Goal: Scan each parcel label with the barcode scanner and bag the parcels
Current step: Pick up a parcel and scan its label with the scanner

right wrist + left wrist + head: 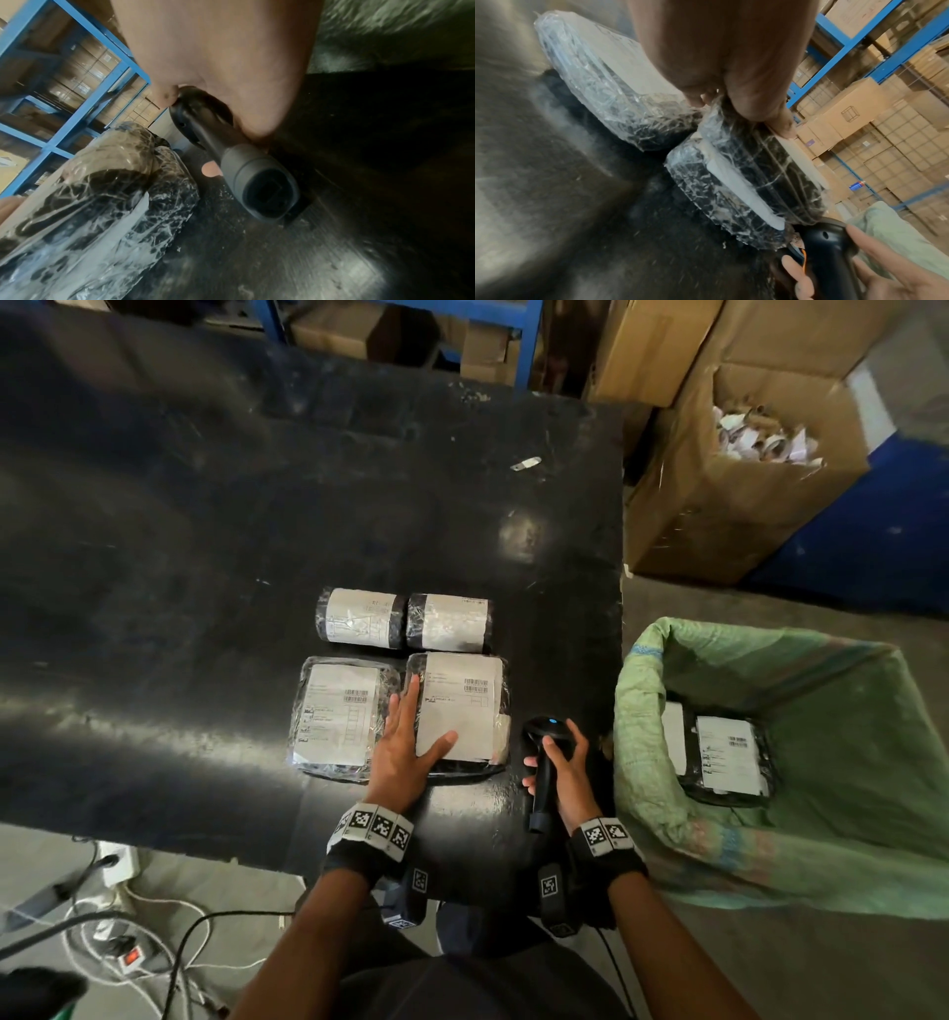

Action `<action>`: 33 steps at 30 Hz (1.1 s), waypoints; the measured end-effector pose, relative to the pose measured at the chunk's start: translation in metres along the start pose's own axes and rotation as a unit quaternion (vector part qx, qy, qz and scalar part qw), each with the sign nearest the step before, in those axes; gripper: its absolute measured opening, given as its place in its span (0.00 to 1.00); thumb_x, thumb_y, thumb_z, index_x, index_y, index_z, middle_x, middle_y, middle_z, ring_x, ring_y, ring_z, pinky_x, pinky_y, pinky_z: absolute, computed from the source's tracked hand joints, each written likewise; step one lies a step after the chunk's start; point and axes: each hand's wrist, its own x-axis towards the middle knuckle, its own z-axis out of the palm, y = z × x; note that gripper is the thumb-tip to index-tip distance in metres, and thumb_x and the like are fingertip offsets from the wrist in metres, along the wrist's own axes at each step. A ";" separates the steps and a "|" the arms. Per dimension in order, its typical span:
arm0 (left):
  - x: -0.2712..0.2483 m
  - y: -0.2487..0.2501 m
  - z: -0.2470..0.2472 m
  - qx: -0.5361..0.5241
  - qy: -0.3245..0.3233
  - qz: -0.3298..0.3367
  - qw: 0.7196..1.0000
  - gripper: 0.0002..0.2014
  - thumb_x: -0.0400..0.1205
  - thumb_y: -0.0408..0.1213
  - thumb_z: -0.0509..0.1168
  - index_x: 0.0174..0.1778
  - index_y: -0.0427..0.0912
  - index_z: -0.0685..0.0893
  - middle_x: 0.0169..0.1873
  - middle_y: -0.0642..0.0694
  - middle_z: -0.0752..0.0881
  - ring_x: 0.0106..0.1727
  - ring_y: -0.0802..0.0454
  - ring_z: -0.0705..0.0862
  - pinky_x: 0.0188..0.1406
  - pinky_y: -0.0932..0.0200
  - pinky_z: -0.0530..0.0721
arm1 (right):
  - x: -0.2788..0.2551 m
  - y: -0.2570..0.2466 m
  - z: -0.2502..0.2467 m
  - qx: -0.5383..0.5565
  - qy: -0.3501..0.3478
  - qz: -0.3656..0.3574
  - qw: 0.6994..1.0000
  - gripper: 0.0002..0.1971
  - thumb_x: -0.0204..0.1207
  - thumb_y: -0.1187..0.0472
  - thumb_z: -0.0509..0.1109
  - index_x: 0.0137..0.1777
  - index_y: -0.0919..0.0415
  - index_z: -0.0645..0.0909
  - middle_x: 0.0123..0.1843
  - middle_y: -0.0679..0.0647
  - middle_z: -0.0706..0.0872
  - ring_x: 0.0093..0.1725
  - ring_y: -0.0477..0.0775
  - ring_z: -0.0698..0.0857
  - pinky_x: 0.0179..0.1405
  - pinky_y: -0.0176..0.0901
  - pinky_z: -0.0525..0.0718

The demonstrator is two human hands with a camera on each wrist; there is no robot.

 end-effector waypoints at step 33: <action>0.005 0.065 0.015 -0.087 0.142 0.036 0.985 0.34 0.84 0.41 0.71 0.85 0.62 0.66 0.62 0.36 0.75 0.59 0.47 0.77 0.66 0.64 0.72 | -0.084 -0.118 -0.002 0.039 -0.055 -0.115 0.991 0.20 0.86 0.39 0.51 0.74 0.38 0.71 0.45 0.64 0.89 0.24 0.53 0.77 0.23 0.42 0.75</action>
